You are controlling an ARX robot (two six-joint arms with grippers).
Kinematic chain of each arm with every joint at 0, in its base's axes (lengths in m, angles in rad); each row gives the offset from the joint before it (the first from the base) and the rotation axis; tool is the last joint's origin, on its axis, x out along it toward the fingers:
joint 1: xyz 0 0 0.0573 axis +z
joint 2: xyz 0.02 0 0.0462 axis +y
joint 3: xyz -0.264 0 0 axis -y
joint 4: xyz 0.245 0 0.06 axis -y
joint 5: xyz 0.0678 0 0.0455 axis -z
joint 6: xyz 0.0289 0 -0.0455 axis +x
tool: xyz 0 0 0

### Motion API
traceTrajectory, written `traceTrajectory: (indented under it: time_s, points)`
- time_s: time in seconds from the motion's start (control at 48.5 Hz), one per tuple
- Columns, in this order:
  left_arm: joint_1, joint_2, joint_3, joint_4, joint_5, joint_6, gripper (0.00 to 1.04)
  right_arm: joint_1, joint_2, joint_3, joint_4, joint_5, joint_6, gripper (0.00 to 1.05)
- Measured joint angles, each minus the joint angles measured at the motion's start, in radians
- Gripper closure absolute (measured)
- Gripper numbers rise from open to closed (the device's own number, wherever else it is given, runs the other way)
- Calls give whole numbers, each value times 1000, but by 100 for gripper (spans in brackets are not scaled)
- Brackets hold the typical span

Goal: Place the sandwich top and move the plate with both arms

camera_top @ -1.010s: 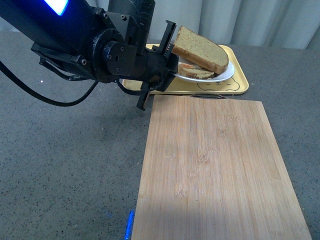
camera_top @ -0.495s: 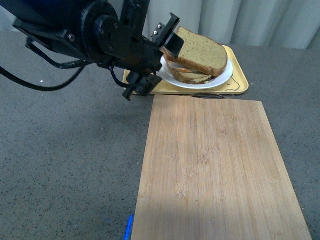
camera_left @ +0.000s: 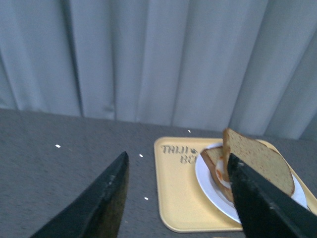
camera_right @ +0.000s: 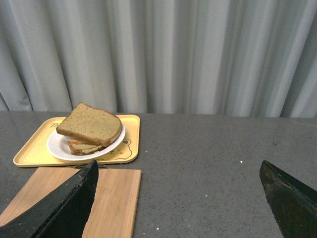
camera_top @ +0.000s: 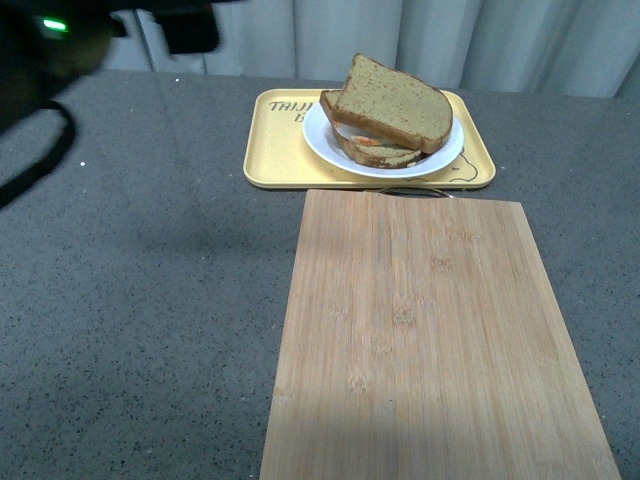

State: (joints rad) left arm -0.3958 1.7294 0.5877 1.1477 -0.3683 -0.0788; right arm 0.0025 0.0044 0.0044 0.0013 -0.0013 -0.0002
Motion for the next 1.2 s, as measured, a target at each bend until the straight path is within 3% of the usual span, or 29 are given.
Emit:
traceTrajectory:
  time_s: [0.392,0.762,0.968,1.03,1.195]
  points:
    - [156,-298,-330,11,134,58,101,0,0,0,0,0,0,9]
    - [261,-594,-487,-129,235,67,101,0,0,0,0,-1,0,9]
    - [307,-797,-542,-275,285,70,101,0,0,0,0,0,0,9]
    - [367,-866,-555,-331,356,71,101,0,0,0,0,0,0,9]
    - [393,-1001,-568,-445,368,71,101,0,0,0,0,0,0,9]
